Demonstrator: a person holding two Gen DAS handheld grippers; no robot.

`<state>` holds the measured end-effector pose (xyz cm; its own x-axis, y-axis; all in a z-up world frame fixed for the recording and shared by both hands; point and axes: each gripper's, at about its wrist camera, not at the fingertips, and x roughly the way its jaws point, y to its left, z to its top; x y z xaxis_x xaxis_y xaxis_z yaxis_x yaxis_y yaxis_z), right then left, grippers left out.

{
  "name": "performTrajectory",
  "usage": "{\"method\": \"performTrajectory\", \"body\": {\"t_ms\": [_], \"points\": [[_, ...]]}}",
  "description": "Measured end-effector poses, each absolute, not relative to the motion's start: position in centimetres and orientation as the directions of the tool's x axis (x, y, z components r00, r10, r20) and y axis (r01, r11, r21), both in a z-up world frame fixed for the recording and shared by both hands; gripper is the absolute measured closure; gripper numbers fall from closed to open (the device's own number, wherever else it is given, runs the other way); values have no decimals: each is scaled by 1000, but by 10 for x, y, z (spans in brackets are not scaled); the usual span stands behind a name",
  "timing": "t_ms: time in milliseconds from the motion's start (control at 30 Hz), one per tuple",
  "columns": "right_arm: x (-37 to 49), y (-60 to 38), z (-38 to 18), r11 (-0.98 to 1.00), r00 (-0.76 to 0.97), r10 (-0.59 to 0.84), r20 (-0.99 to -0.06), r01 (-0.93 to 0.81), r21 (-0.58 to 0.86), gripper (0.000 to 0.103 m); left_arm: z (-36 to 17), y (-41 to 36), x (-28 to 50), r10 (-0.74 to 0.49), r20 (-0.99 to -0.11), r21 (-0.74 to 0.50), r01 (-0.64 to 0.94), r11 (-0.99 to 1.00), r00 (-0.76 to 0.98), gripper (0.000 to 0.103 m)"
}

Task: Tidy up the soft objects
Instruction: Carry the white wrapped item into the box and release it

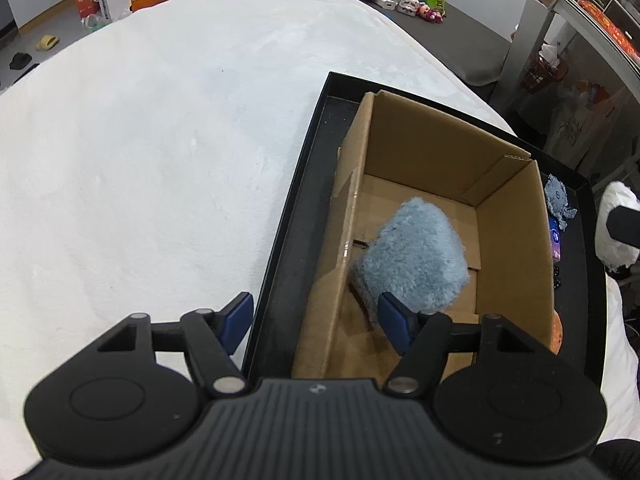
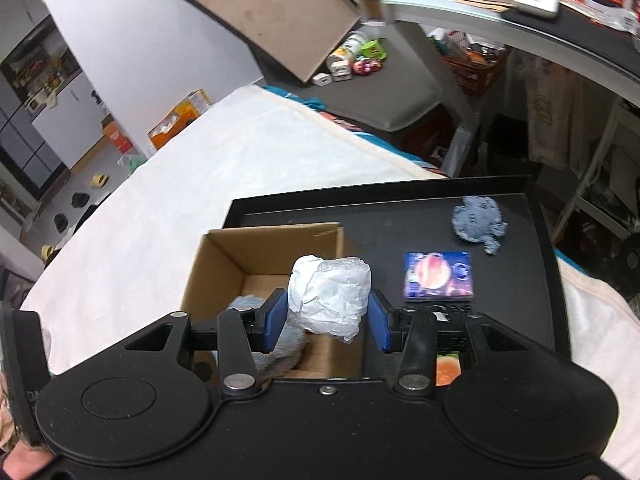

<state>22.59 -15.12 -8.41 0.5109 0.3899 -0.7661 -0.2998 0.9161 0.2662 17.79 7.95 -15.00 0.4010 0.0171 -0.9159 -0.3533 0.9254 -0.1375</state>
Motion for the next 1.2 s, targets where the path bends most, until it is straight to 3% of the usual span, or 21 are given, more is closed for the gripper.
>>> {"method": "performTrajectory", "body": {"t_ms": [200,567,800,900,1200], "points": [[224,-123,-85,909,497,397,-772,-329,256,59,-161,89,177,-22,-921,-172,-357,918,388,64],[227,-84,-88,899,480,402,-779,-366,239,59,-170,95,178,-75,-914,-222,-337,915,399,80],[227,-66,-84,884,483,425,-766,-405,235,55,-169,95,178,-84,-911,-232,-334,914,404,81],[226,-67,-84,881,479,428,-766,-409,237,45,-169,96,177,-83,-911,-231,-335,914,404,81],[221,-92,-86,894,478,414,-775,-375,246,43,-164,93,177,-61,-918,-206,-339,918,392,80]]}}
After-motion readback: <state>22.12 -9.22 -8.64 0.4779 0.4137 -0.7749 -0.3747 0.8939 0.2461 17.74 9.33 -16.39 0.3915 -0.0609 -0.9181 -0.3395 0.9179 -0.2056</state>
